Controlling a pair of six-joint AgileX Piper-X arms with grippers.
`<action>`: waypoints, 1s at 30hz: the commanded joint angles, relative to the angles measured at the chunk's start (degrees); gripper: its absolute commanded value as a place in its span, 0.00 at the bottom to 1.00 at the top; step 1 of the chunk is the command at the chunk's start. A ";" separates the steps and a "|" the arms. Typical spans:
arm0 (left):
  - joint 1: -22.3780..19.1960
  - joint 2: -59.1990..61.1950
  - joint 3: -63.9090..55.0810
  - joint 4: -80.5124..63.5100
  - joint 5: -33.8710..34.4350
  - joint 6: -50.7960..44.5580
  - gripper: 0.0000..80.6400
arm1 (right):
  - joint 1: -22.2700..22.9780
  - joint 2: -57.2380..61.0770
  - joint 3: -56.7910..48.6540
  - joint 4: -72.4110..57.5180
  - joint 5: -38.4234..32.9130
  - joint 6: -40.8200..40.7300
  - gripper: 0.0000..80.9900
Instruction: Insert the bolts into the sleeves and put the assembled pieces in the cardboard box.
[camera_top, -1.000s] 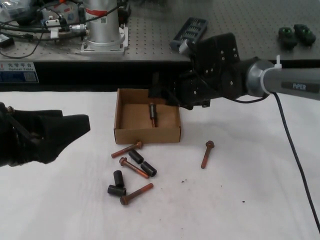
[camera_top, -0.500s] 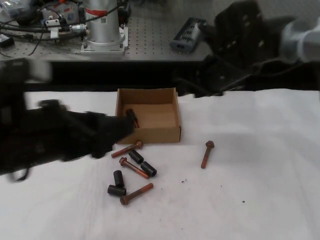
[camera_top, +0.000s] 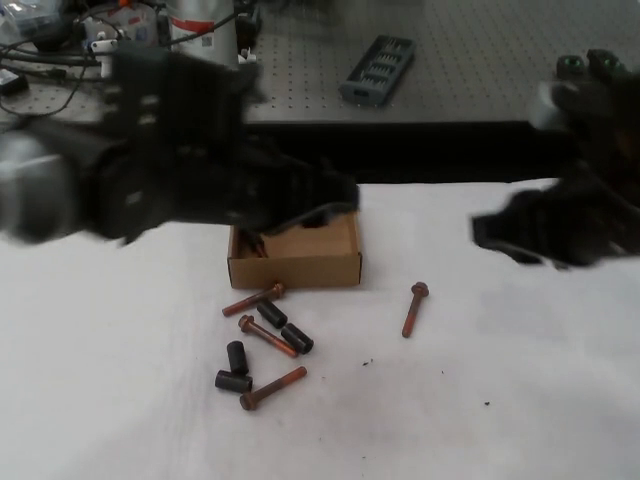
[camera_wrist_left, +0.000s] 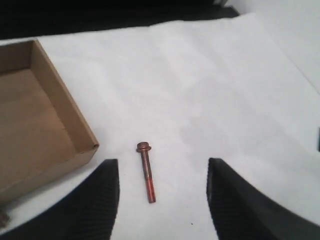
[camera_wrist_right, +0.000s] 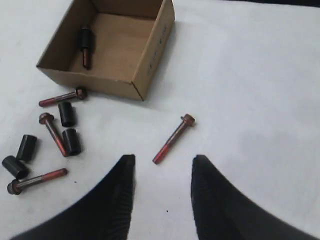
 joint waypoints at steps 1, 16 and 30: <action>-3.15 7.48 -8.72 7.21 -0.83 2.25 0.48 | -0.31 -6.26 4.02 -1.56 0.64 0.21 0.31; -11.13 20.41 -20.43 18.03 -9.41 6.77 0.48 | -0.31 -13.77 13.42 4.63 0.64 2.62 0.34; -11.40 29.24 -31.11 22.42 -14.57 9.78 0.48 | -0.31 -15.92 14.62 2.16 0.64 2.01 0.34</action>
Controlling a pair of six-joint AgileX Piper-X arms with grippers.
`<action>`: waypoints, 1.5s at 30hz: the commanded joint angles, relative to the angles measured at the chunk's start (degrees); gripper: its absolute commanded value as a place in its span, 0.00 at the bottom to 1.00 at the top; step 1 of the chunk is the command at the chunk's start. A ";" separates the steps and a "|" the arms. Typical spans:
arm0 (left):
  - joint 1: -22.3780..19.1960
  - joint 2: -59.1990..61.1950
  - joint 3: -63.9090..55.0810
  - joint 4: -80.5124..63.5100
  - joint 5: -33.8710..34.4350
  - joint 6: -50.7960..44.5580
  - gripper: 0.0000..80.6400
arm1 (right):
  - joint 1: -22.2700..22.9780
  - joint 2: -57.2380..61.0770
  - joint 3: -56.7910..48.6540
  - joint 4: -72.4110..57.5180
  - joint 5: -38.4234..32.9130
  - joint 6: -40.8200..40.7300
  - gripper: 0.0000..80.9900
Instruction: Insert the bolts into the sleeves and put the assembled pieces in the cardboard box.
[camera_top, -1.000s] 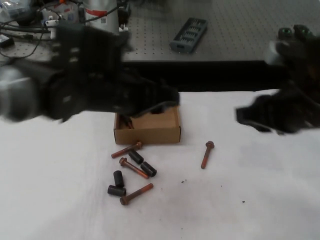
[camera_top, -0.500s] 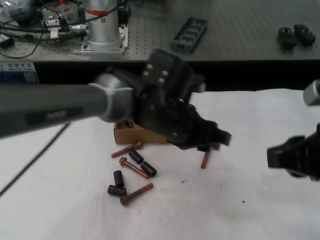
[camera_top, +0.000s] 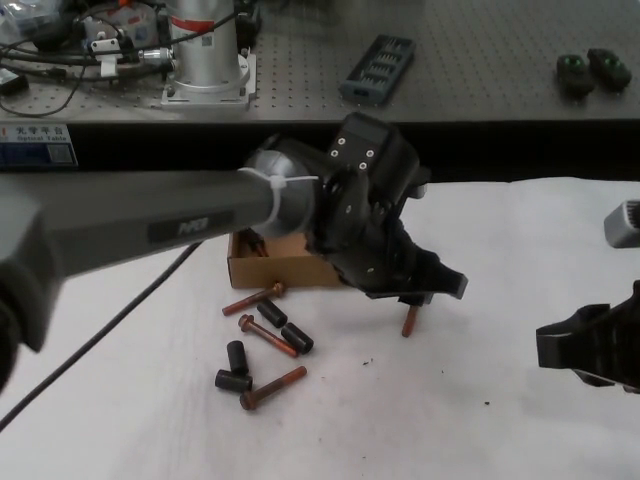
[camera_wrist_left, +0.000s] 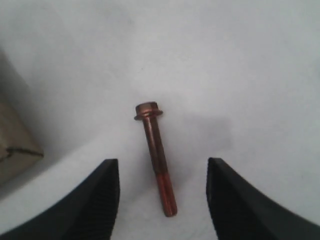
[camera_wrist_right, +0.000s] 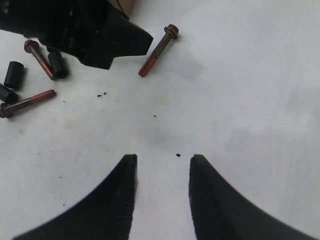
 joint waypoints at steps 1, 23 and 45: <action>-0.25 1.44 -2.82 0.17 -1.20 1.42 0.48 | -0.31 -0.34 -0.09 -0.87 0.13 -0.43 0.34; -2.47 8.16 -6.82 4.42 -3.41 1.42 0.44 | -0.31 -2.84 -0.09 -1.64 0.13 -0.41 0.34; -4.67 8.65 -6.82 8.68 -9.94 6.82 0.01 | -0.31 -2.84 -0.09 -1.64 0.13 -0.42 0.34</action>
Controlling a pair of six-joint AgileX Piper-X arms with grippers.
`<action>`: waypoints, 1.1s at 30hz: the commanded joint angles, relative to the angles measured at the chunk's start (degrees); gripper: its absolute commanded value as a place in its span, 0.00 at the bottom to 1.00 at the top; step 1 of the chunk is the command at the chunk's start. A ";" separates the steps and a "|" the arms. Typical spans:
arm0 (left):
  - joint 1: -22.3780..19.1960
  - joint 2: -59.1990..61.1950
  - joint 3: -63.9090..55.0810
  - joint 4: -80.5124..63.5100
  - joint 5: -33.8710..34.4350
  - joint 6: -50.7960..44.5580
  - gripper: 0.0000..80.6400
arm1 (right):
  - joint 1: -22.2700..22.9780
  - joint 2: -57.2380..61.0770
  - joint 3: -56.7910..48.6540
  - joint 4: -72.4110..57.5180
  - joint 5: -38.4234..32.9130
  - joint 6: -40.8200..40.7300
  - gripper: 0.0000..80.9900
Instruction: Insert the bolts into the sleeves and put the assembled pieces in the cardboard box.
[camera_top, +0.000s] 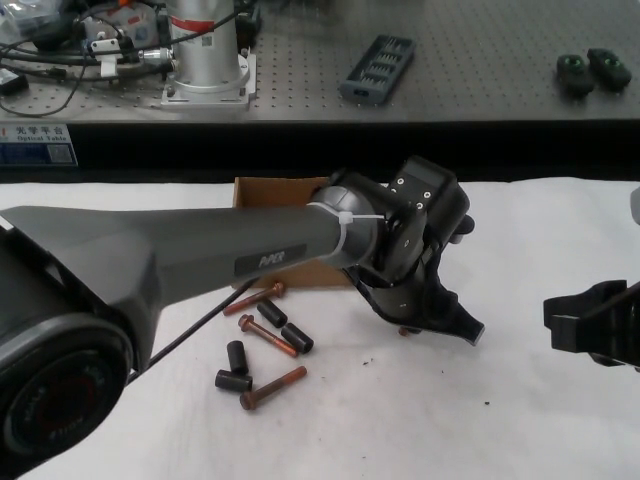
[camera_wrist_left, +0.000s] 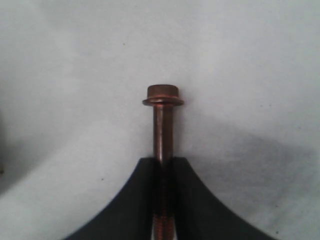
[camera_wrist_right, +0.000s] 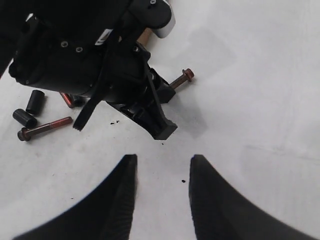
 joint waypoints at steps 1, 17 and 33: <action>-0.60 0.87 -0.58 3.91 -0.39 1.64 0.01 | -0.31 -0.55 -0.09 -0.97 0.13 -0.06 0.34; 0.41 0.43 -8.47 36.54 -4.16 6.46 0.01 | -0.31 -0.55 -0.09 -4.43 0.13 -0.06 0.34; 0.41 0.43 -8.48 33.45 4.27 5.94 0.33 | -0.31 -0.40 -0.09 -4.73 0.13 -0.06 0.34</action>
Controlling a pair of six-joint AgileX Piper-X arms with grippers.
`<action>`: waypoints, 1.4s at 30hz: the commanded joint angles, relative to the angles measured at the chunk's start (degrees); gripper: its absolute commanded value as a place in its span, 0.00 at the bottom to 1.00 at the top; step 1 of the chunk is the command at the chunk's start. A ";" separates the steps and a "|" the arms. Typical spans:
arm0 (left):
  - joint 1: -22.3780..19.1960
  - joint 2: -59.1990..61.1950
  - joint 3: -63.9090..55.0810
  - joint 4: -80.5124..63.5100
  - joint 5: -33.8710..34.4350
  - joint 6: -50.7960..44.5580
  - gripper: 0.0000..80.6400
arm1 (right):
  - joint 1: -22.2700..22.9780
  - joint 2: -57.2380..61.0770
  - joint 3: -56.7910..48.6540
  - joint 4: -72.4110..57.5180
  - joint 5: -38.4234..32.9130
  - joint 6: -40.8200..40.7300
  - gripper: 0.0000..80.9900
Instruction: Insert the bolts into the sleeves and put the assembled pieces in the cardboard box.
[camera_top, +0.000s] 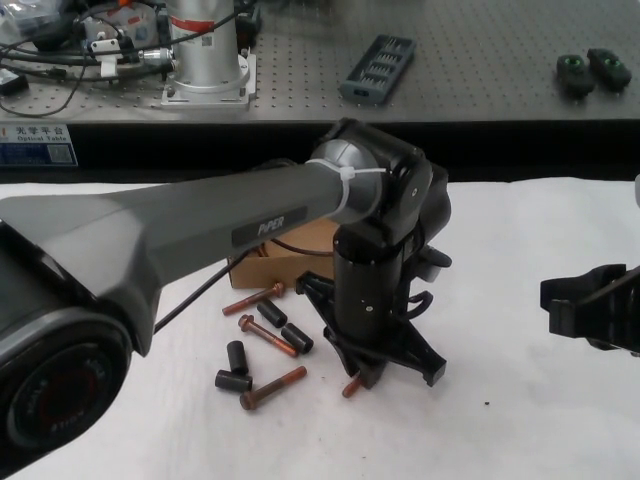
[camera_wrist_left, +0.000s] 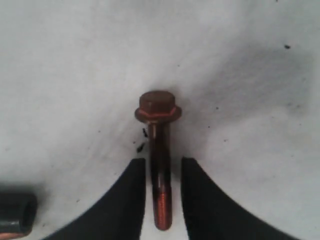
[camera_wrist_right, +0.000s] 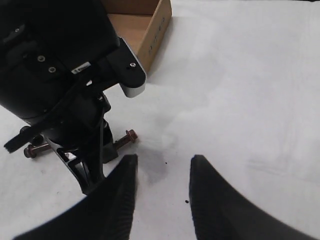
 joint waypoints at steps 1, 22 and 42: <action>-0.24 0.01 -0.14 -0.73 -0.22 -0.41 0.35 | -0.31 -0.40 -0.09 -1.29 0.13 -0.06 0.34; -0.77 3.00 -0.14 -2.36 -8.34 -3.73 0.19 | -0.31 -0.40 -0.09 -1.38 0.13 -0.06 0.34; 2.86 -14.99 0.32 -7.67 -9.54 -4.02 0.01 | -0.16 8.88 -1.40 0.71 -10.15 -2.44 0.34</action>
